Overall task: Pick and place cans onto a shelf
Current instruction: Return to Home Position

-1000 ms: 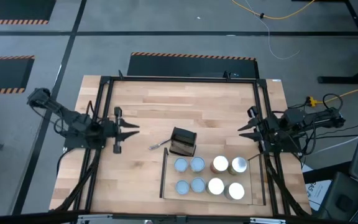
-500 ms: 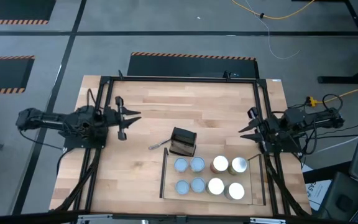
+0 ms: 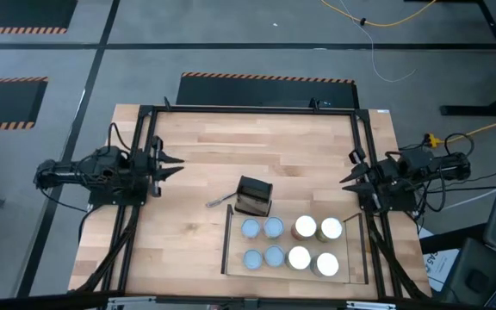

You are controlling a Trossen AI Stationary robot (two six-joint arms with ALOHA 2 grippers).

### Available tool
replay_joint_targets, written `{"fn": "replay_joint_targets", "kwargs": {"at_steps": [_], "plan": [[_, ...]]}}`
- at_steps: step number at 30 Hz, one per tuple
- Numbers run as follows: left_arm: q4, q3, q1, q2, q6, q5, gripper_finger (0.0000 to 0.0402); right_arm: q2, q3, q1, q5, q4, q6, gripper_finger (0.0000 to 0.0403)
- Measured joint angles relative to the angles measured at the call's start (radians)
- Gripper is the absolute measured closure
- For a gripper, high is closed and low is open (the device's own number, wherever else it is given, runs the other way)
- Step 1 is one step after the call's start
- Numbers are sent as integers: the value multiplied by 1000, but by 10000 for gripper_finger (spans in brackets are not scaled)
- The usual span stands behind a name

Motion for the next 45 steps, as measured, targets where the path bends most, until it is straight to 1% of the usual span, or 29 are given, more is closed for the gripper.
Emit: {"fn": "replay_joint_targets", "kwargs": {"at_steps": [4,6,9,10,19,25,28,33,35,38,40,45], "plan": [[32,-56,0,-33,0,76,321,-27,0,0,-1,-9,-1,318],[77,-106,0,-50,-1,80,321,-37,0,0,-1,-25,-2,318],[190,-195,0,-73,2,63,321,-47,0,0,-1,-51,1,318],[193,-203,0,-79,5,61,321,-48,0,0,-1,-55,1,318],[152,-203,5,-84,14,45,321,-47,0,0,-6,-58,-4,318],[66,-203,5,-85,-15,46,321,-74,0,1,-90,-60,-52,318],[31,-203,5,-85,-20,39,321,-97,-4,0,-93,-68,-54,318],[0,-204,5,-84,-51,25,321,-112,-81,0,-93,-51,-32,318],[0,-204,5,-84,-52,24,321,-113,-111,0,-83,-13,-32,318],[1,-204,5,-85,-52,24,321,-113,-152,0,-29,3,-36,318],[1,-204,5,-85,-52,24,321,-113,-181,0,7,65,-53,318],[1,-204,5,-85,-52,24,321,-113,-246,0,18,156,-81,318]]}}
